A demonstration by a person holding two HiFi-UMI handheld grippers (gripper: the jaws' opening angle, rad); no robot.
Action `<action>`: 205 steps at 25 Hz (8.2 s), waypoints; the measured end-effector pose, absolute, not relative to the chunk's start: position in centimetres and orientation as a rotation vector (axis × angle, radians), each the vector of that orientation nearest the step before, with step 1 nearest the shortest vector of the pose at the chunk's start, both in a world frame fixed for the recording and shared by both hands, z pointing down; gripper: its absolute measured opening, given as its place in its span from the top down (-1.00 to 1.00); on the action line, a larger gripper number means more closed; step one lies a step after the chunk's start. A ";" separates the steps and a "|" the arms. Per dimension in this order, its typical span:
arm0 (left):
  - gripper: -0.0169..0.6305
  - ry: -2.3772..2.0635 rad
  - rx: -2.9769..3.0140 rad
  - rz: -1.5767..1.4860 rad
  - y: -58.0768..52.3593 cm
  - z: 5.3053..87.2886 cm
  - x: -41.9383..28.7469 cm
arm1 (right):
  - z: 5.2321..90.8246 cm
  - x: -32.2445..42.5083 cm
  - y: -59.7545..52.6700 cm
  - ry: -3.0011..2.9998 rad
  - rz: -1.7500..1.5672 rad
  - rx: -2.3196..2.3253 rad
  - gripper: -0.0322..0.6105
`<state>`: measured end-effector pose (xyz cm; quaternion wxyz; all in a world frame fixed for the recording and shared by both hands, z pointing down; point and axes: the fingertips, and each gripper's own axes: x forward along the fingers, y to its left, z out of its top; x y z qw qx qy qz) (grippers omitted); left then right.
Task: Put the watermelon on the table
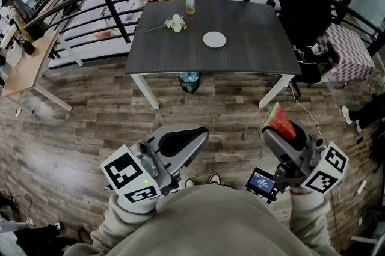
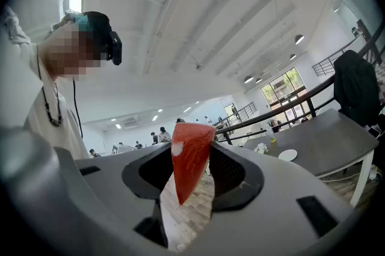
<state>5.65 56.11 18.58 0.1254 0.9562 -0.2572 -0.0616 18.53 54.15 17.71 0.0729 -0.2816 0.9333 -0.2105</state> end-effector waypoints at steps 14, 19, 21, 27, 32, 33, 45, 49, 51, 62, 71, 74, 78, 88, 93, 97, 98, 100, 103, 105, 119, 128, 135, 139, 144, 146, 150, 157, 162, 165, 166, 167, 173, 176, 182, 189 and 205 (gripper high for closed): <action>0.93 -0.760 2.780 -0.149 55.5 18.7 7.9 | 17.5 21.1 52.9 2.774 -0.616 -0.873 0.32; 0.93 -0.753 2.798 -0.139 55.0 18.4 9.8 | 17.1 23.0 52.6 2.761 -0.573 -0.863 0.32; 0.93 -0.744 2.798 -0.133 54.9 18.5 10.7 | 17.3 24.0 52.4 2.740 -0.584 -0.863 0.32; 0.93 -0.747 2.787 -0.093 54.2 19.1 13.8 | 17.8 27.2 51.5 2.700 -0.614 -0.834 0.32; 0.93 -0.747 2.792 -0.059 54.1 19.5 15.6 | 18.0 29.3 51.4 2.678 -0.598 -0.828 0.32; 0.93 -0.743 2.794 -0.055 54.1 19.5 15.9 | 18.1 29.7 51.5 2.677 -0.595 -0.832 0.32; 0.93 -0.666 2.794 -0.094 51.8 20.2 18.3 | 19.4 33.5 50.5 2.680 -0.575 -0.972 0.32; 0.93 -0.610 2.810 -0.113 50.5 19.7 19.3 | 19.0 34.0 50.1 2.671 -0.570 -1.006 0.32; 0.93 -0.589 2.819 -0.118 49.9 19.5 19.4 | 18.8 34.0 49.9 2.677 -0.558 -1.020 0.32; 0.93 -0.526 2.798 -0.112 44.5 20.7 17.8 | 19.7 32.1 45.0 2.684 -0.581 -1.078 0.32; 0.93 -0.461 2.792 -0.150 38.7 20.9 14.7 | 19.0 28.5 39.6 2.697 -0.561 -1.137 0.32; 0.93 -0.432 2.790 -0.169 36.5 20.9 13.5 | 18.9 26.9 37.8 2.701 -0.562 -1.157 0.32; 0.93 -0.421 2.784 -0.167 34.1 21.1 11.3 | 18.5 24.4 35.6 2.719 -0.565 -1.169 0.32; 0.93 -0.436 2.778 -0.181 31.2 22.4 4.0 | 19.0 16.0 29.3 2.791 -0.611 -1.044 0.32; 0.93 -0.580 2.714 -0.198 29.1 23.8 0.2 | 19.5 12.3 27.5 2.848 -0.623 -0.955 0.32; 0.93 -0.637 2.691 -0.199 28.7 23.9 -1.1 | 19.6 11.4 26.5 2.861 -0.651 -0.912 0.32; 0.93 -0.650 2.690 -0.200 28.6 23.8 -1.3 | 19.5 11.4 26.1 2.862 -0.657 -0.901 0.32; 0.93 -0.684 2.690 -0.203 28.2 23.5 -1.6 | 19.4 11.4 25.1 2.864 -0.662 -0.877 0.32; 0.93 -0.751 2.683 -0.205 27.5 23.1 -2.3 | 19.3 11.1 23.2 2.866 -0.668 -0.828 0.32; 0.93 -0.792 2.670 -0.207 27.1 23.2 -2.7 | 19.0 10.9 22.1 2.876 -0.658 -0.793 0.32; 0.93 -0.792 2.681 -0.167 20.8 22.5 4.2 | 19.2 16.5 15.1 2.878 -0.665 -0.716 0.32; 0.93 -0.740 2.670 -0.091 17.7 23.1 10.0 | 20.5 21.6 11.4 2.817 -0.719 -0.716 0.32; 0.93 -0.748 2.652 -0.035 16.2 24.0 13.3 | 22.0 24.7 10.0 2.798 -0.750 -0.700 0.32; 0.93 -0.748 2.645 -0.002 15.4 24.4 14.0 | 22.9 26.7 9.7 2.753 -0.773 -0.739 0.32; 0.93 -0.708 2.675 -0.020 13.9 24.2 15.1 | 23.7 28.7 9.8 2.738 -0.761 -0.825 0.32; 0.93 -0.660 2.685 -0.030 13.3 24.3 15.9 | 23.3 29.5 9.7 2.728 -0.740 -0.870 0.32; 0.93 -0.528 2.724 -0.051 11.9 24.1 17.9 | 22.6 31.0 9.3 2.713 -0.692 -0.975 0.32; 0.93 -0.391 2.777 -0.089 8.1 23.4 18.7 | 21.9 31.7 7.5 2.666 -0.646 -1.097 0.32; 0.93 -0.369 2.776 -0.093 5.1 23.3 17.0 | 21.1 29.9 4.6 2.665 -0.621 -1.120 0.32; 0.93 -0.372 2.770 -0.102 3.3 23.2 15.6 | 21.2 28.5 2.8 2.674 -0.629 -1.117 0.32; 0.93 -0.371 2.768 -0.103 2.8 23.4 15.4 | 21.4 28.1 2.3 2.677 -0.635 -1.118 0.32; 0.93 -0.369 2.764 -0.105 2.3 23.6 15.1 | 21.5 27.8 1.8 2.680 -0.640 -1.121 0.32; 0.93 -0.358 2.734 -0.111 -1.6 24.9 12.5 | 22.0 24.9 -2.0 2.698 -0.662 -1.132 0.32; 0.93 -0.353 2.719 -0.095 -5.1 25.7 10.7 | 22.5 22.9 -5.5 2.711 -0.696 -1.151 0.32; 0.93 -0.417 2.811 0.066 -7.8 26.9 7.1 | 22.2 19.5 -8.8 2.741 -0.727 -1.171 0.32; 0.93 -0.524 2.763 0.032 -10.7 27.9 1.1 | 25.0 13.5 -12.6 2.863 -0.784 -1.142 0.32; 0.93 -0.684 2.683 -0.087 -12.4 26.9 -1.1 | 24.4 8.7 -16.7 2.968 -0.795 -0.941 0.32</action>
